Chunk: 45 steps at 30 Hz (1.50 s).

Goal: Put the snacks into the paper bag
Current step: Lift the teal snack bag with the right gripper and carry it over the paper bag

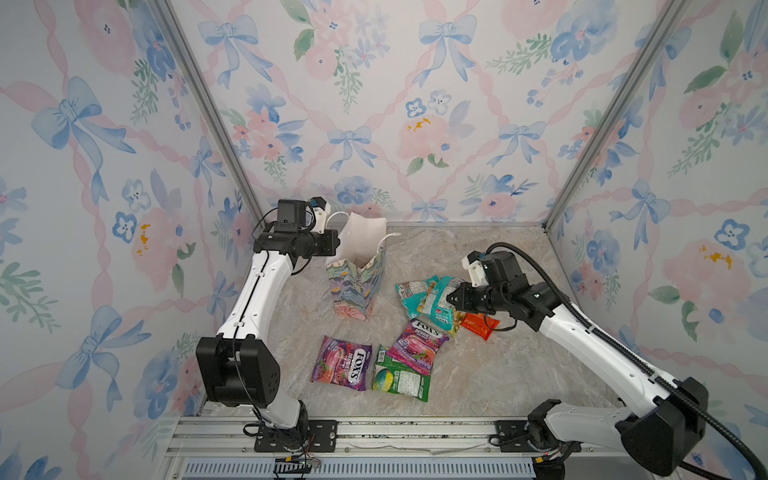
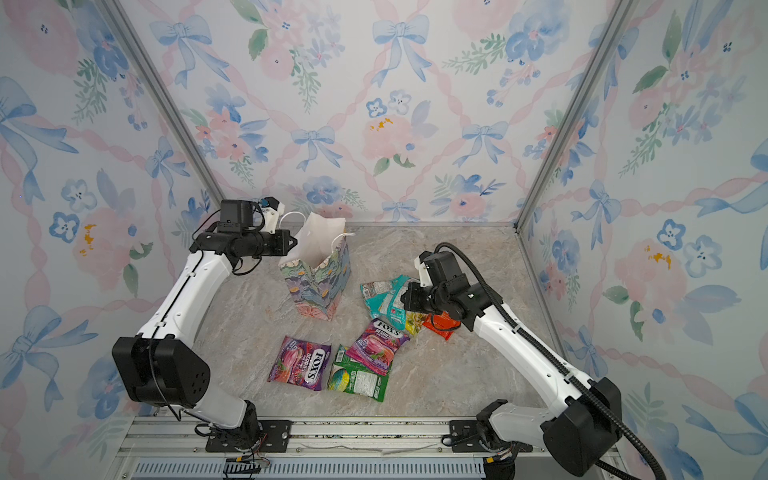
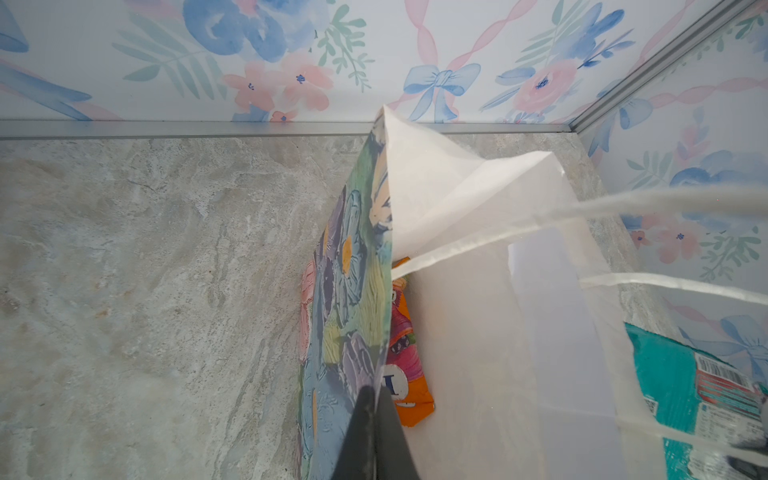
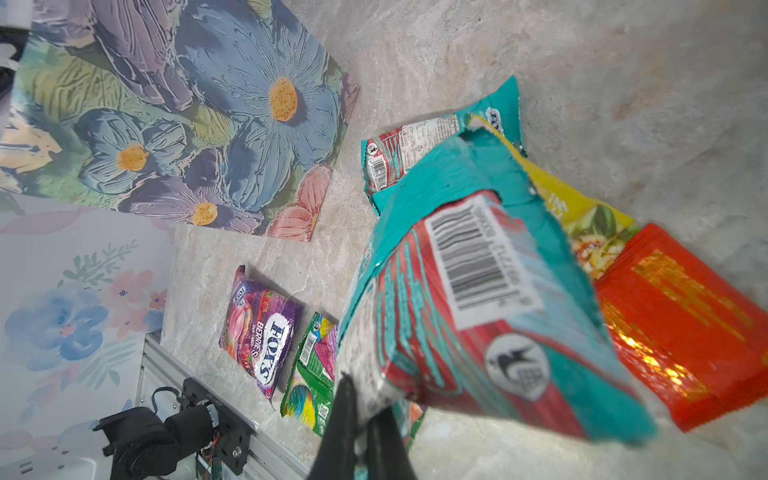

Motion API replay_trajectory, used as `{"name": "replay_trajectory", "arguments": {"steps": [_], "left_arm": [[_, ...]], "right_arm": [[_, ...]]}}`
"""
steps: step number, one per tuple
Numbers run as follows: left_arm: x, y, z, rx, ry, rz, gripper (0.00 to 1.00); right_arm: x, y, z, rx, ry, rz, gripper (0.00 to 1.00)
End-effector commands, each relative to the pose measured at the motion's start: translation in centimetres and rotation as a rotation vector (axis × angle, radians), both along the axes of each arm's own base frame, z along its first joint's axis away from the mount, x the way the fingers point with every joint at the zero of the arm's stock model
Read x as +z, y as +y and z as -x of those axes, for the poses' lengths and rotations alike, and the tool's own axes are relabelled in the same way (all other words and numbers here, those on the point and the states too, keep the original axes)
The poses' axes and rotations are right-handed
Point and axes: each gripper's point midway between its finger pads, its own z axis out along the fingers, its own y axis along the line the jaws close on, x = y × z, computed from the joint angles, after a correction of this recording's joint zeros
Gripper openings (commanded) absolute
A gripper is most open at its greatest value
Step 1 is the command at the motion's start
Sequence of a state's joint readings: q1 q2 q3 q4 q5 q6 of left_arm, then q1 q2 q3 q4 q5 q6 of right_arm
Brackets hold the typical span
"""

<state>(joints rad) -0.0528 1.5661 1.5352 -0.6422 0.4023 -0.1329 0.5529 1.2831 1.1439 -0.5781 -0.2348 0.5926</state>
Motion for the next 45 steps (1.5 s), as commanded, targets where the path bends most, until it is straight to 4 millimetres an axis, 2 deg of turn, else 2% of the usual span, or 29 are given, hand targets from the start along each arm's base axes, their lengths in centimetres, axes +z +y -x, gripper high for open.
{"name": "replay_trajectory", "arguments": {"steps": [1, 8, 20, 21, 25, 29, 34, 37, 40, 45], "left_arm": [[-0.9, -0.5, 0.2, -0.013, 0.029, 0.016, 0.0], [-1.1, -0.5, 0.1, -0.015, 0.032, 0.014, 0.0], [-0.9, -0.8, 0.2, -0.026, 0.03, 0.024, 0.0], [-0.8, -0.8, 0.3, -0.027, 0.028, 0.024, 0.0], [-0.8, -0.9, 0.3, -0.03, 0.03, 0.028, 0.0], [-0.9, -0.9, 0.3, -0.032, 0.033, 0.029, 0.0], [-0.9, -1.1, 0.3, -0.038, 0.034, 0.035, 0.0], [-0.9, -1.1, 0.3, -0.038, 0.033, 0.033, 0.0], [-0.9, -1.1, 0.3, -0.037, 0.033, 0.033, 0.0], [-0.9, -1.1, 0.3, -0.036, 0.032, 0.029, 0.0]], "right_arm": [[5.7, 2.2, -2.7, 0.045, -0.188, -0.082, 0.0], [9.1, 3.8, -5.8, 0.076, -0.287, -0.072, 0.0], [16.9, 5.8, -11.8, 0.089, -0.507, -0.042, 0.0], [16.8, 6.2, -12.6, 0.093, -0.511, -0.032, 0.0], [18.7, 6.7, -14.6, 0.077, -0.561, -0.035, 0.0], [20.7, 7.9, -15.9, 0.09, -0.623, -0.044, 0.0], [21.9, 10.7, -17.0, 0.147, -0.663, -0.053, 0.0], [21.8, 12.6, -17.1, 0.186, -0.666, -0.064, 0.0], [21.0, 14.7, -16.6, 0.238, -0.65, -0.073, 0.0], [19.1, 17.4, -14.5, 0.318, -0.611, -0.07, 0.0]]}}
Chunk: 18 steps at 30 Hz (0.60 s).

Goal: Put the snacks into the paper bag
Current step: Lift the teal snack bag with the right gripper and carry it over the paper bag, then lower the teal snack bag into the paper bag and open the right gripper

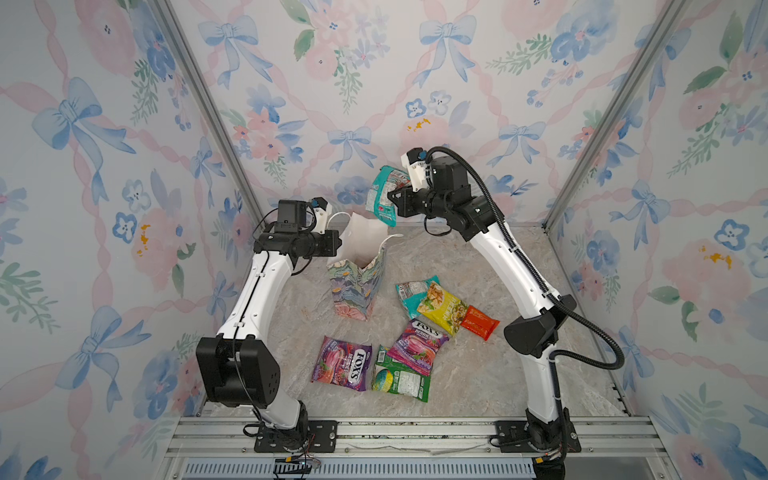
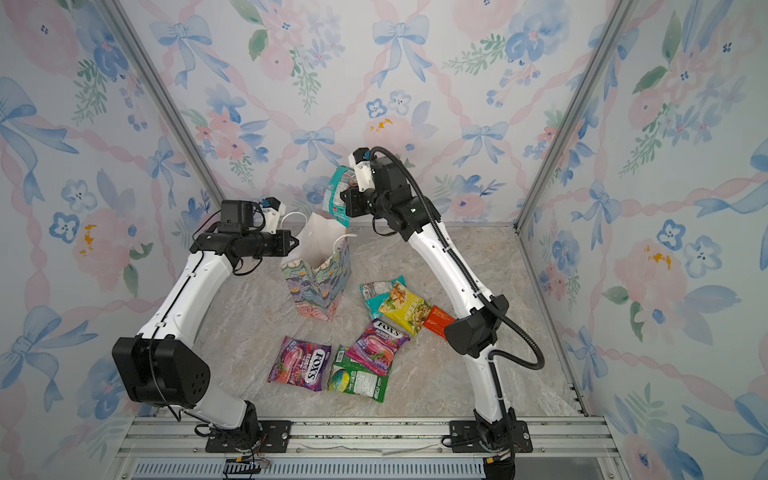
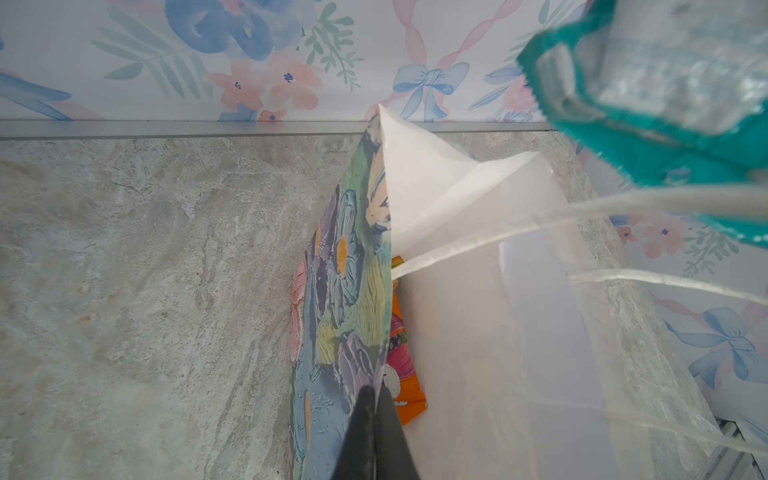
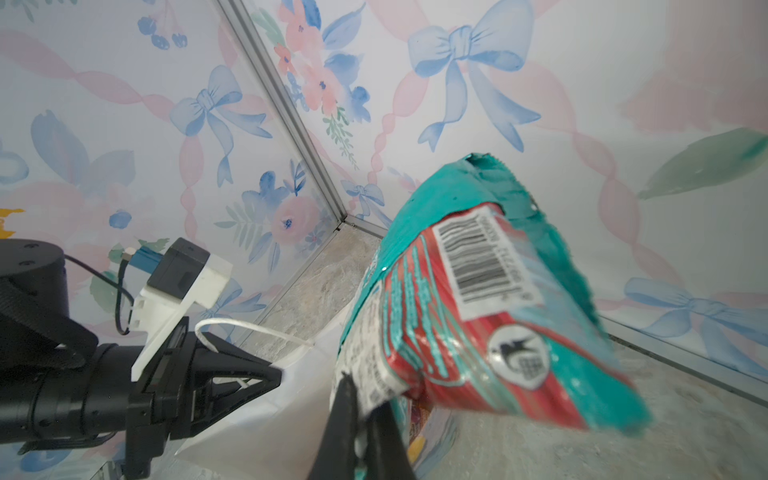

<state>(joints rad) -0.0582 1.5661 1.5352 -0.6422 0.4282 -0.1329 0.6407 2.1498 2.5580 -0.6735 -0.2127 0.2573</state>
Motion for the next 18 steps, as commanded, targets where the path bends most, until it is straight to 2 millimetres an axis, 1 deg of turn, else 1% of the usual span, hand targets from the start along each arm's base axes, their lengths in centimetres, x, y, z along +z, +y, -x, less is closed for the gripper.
{"name": "replay_trajectory", "arguments": {"steps": [1, 4, 8, 9, 14, 18], "left_arm": [[-1.0, -0.4, 0.1, -0.011, 0.031, 0.011, 0.0], [-1.0, -0.4, 0.1, -0.011, 0.03, 0.01, 0.0], [-1.0, -0.3, 0.1, -0.006, 0.026, 0.002, 0.0], [-1.0, -0.2, 0.1, -0.005, 0.027, 0.001, 0.0], [-1.1, -0.2, 0.1, -0.003, 0.028, 0.0, 0.0], [-1.0, -0.2, 0.1, -0.005, 0.026, 0.001, 0.0]], "right_arm": [[0.3, 2.0, 2.6, 0.086, -0.013, 0.012, 0.0], [-0.2, 2.4, 3.7, 0.1, -0.009, 0.033, 0.0], [-1.1, 2.3, 4.8, 0.106, 0.014, 0.032, 0.0], [-1.0, 2.2, 5.2, 0.106, 0.017, 0.026, 0.0], [-1.8, 1.7, 6.0, 0.102, 0.042, 0.014, 0.0], [-2.2, 1.8, 6.7, 0.115, 0.056, 0.005, 0.0]]}}
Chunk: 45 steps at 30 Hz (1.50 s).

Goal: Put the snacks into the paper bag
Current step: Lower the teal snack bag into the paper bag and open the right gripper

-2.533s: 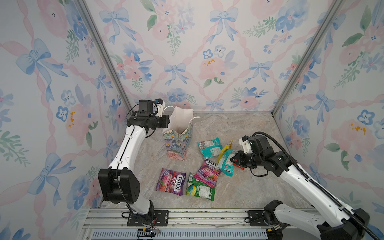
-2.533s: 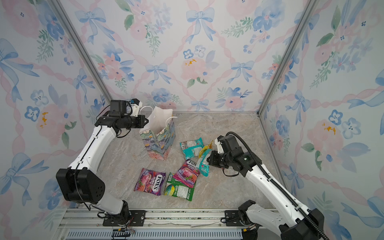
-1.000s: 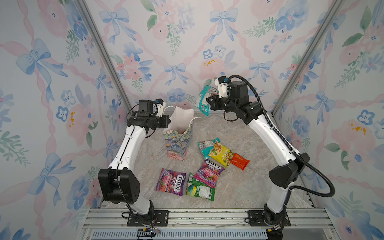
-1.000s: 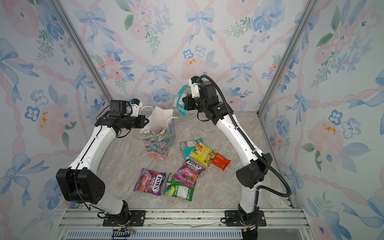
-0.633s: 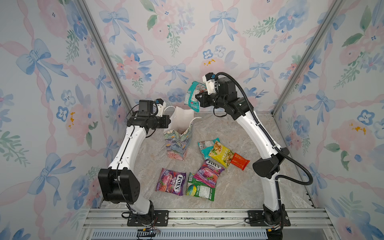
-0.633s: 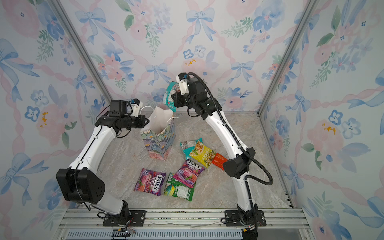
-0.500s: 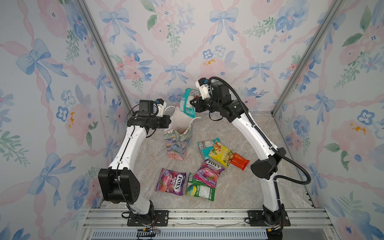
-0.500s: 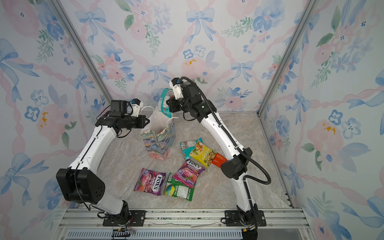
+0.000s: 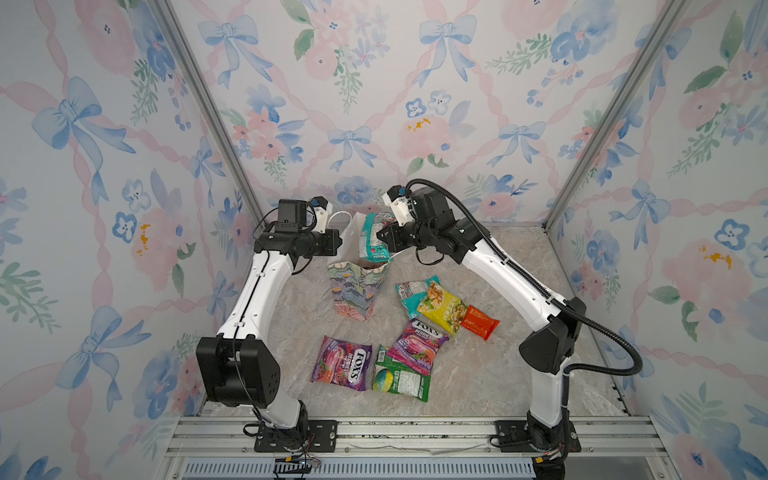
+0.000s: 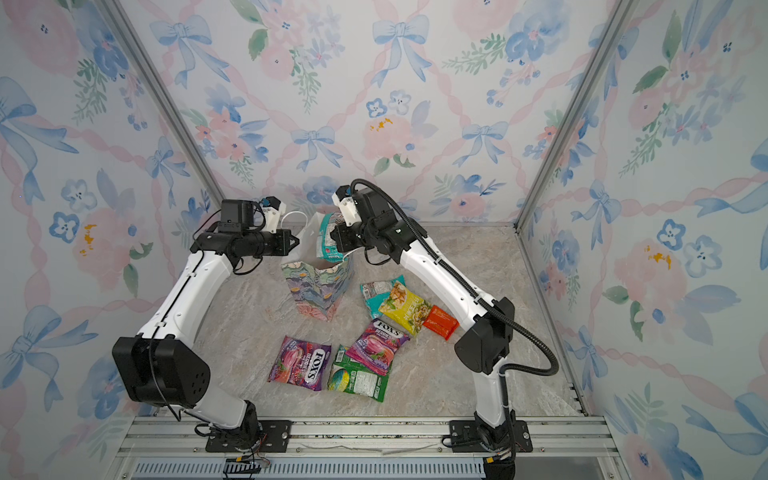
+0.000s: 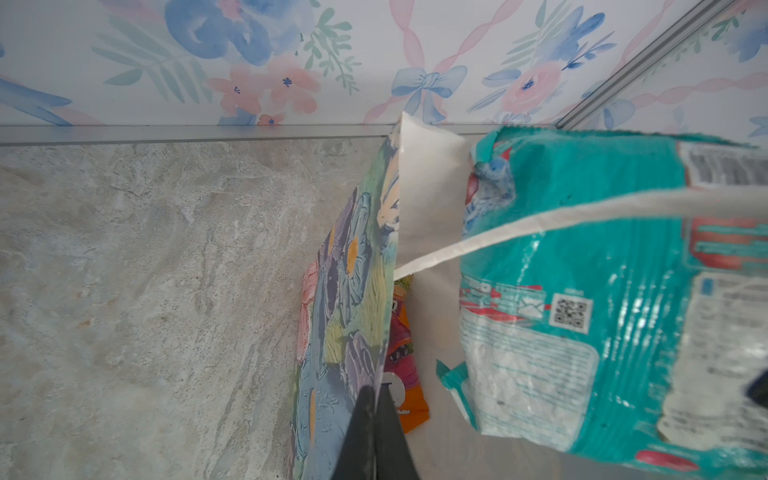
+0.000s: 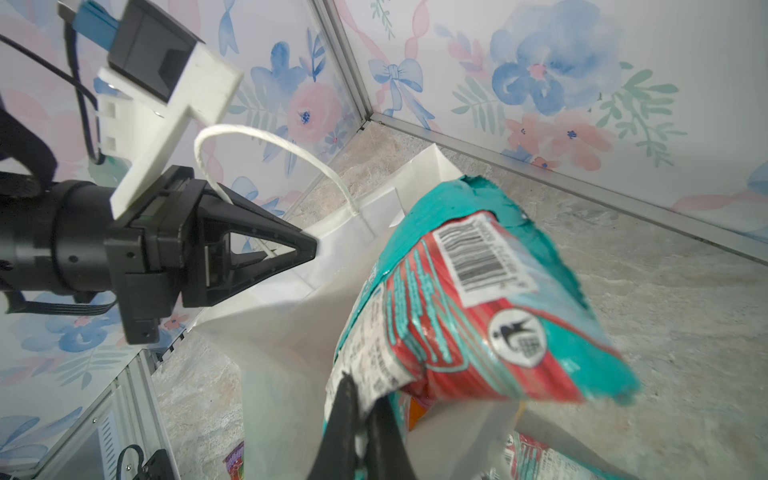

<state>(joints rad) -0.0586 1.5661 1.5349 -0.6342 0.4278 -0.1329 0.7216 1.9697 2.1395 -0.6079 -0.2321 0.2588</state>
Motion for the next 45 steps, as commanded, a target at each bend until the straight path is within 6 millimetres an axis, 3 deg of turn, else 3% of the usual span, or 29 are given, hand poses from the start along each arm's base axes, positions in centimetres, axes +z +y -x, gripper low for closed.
{"name": "replay_trajectory", "arguments": {"steps": [1, 19, 26, 40, 45], "left_arm": [[-1.0, -0.2, 0.3, -0.004, 0.032, 0.001, 0.0], [-0.8, -0.2, 0.3, -0.006, 0.028, 0.004, 0.0], [-0.7, -0.3, 0.4, -0.008, 0.025, 0.004, 0.0], [-0.6, -0.3, 0.4, -0.009, 0.022, 0.002, 0.0], [-0.6, -0.3, 0.4, -0.009, 0.023, 0.002, 0.0]], "right_arm": [[4.3, 0.2, 1.1, 0.019, -0.072, -0.102, 0.0], [1.5, 4.3, 0.7, 0.057, 0.087, -0.219, 0.0], [0.7, 4.8, -0.1, 0.031, 0.103, -0.23, 0.0], [1.9, 4.9, -2.0, 0.016, 0.047, -0.201, 0.0], [1.7, 5.3, -1.8, 0.031, 0.047, -0.193, 0.0]]}}
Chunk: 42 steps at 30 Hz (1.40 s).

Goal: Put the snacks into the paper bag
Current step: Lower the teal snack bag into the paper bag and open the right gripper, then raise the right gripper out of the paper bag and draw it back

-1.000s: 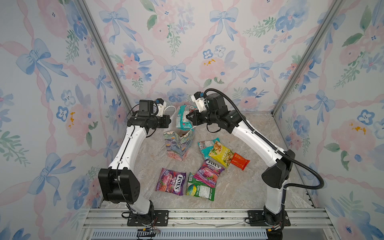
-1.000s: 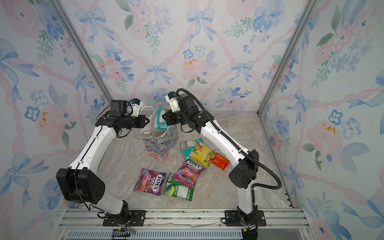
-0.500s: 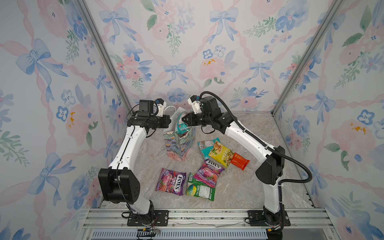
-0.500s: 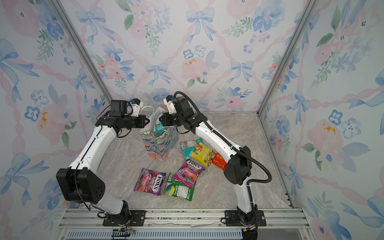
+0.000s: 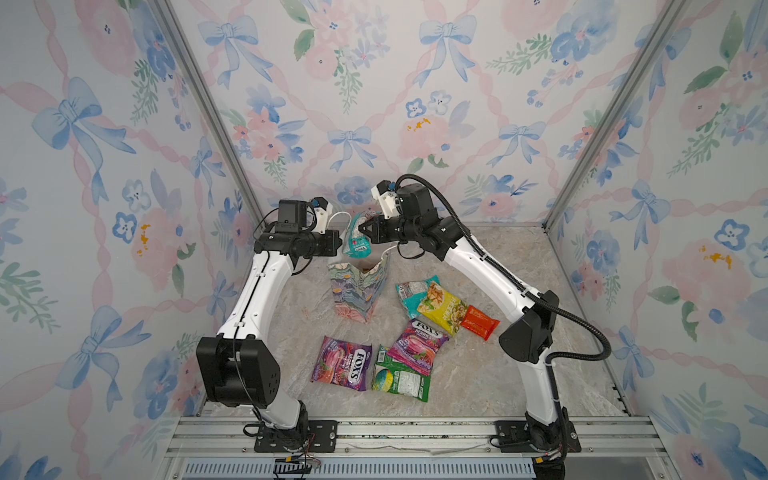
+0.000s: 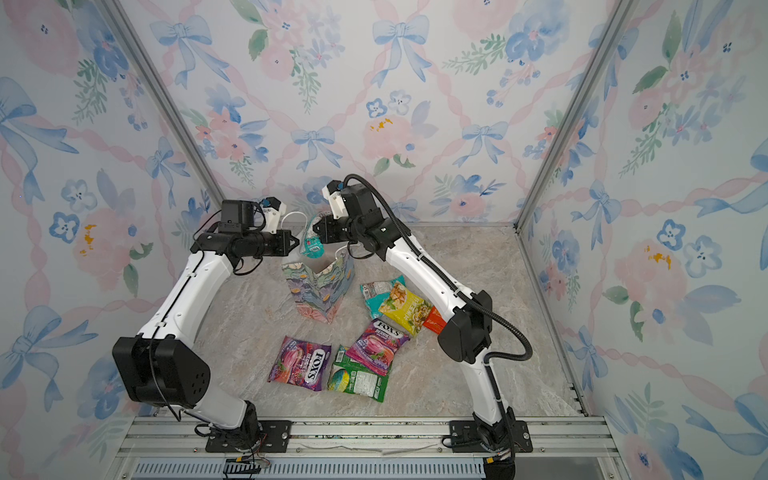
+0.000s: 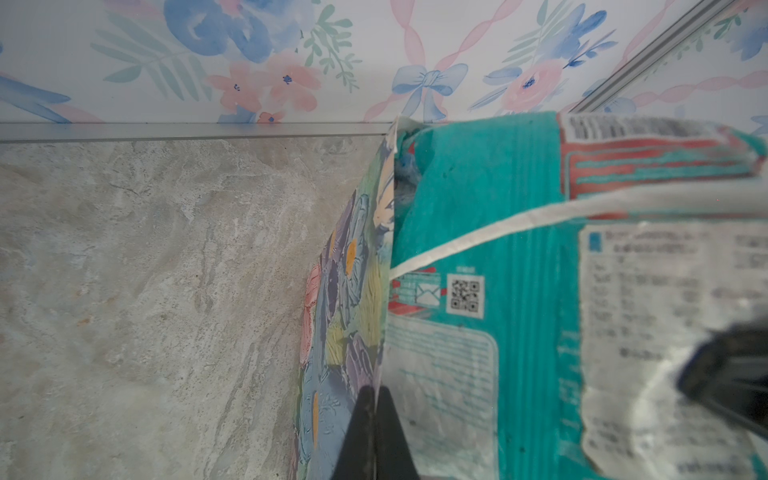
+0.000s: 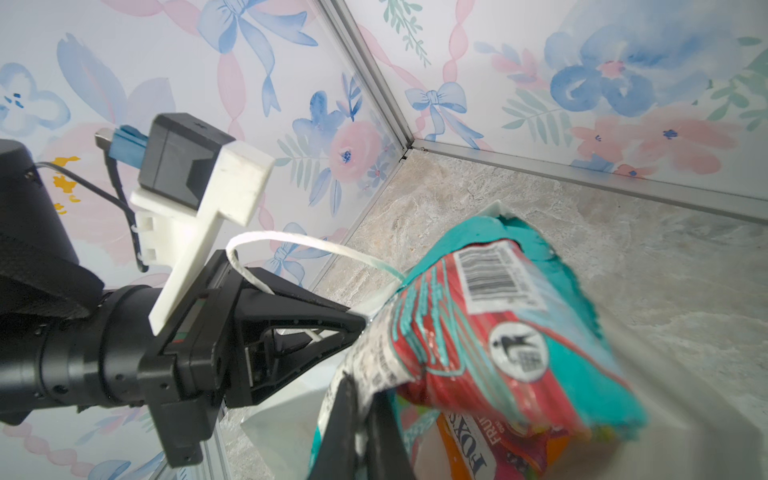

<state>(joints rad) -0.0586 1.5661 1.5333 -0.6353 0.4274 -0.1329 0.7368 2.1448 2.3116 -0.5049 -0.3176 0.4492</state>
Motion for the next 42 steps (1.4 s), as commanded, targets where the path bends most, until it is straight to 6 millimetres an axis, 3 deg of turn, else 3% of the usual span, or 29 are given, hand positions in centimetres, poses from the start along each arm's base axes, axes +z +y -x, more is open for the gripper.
{"name": "replay_trajectory", "arguments": {"steps": [1, 7, 26, 28, 33, 36, 40, 42], "left_arm": [[-0.6, -0.3, 0.4, -0.01, 0.021, 0.004, 0.0], [-0.4, -0.3, 0.4, -0.008, 0.016, 0.002, 0.0], [-0.5, -0.2, 0.4, -0.006, 0.017, 0.0, 0.0], [-0.5, -0.2, 0.4, -0.008, 0.017, 0.0, 0.0], [-0.6, -0.2, 0.4, -0.007, 0.018, -0.002, 0.0], [-0.6, -0.2, 0.4, -0.006, 0.019, -0.002, 0.0], [-0.6, -0.2, 0.4, -0.006, 0.018, -0.002, 0.0], [-0.6, -0.2, 0.4, -0.006, 0.018, -0.002, 0.0]], "right_arm": [[1.7, 0.2, 0.1, 0.013, -0.062, -0.005, 0.0], [2.3, -0.4, 0.0, 0.011, -0.066, 0.0, 0.0], [-1.0, -0.5, 1.2, 0.014, 0.008, 0.01, 0.0], [-0.9, -0.7, 1.3, 0.011, 0.008, 0.013, 0.09], [0.3, -2.1, 1.2, -0.008, -0.025, 0.014, 0.61], [1.8, -3.0, 1.1, -0.018, -0.059, 0.007, 0.81], [4.4, -4.4, 0.9, -0.041, -0.121, -0.016, 0.98], [5.7, -5.1, 0.8, -0.055, -0.15, -0.031, 0.97]]}}
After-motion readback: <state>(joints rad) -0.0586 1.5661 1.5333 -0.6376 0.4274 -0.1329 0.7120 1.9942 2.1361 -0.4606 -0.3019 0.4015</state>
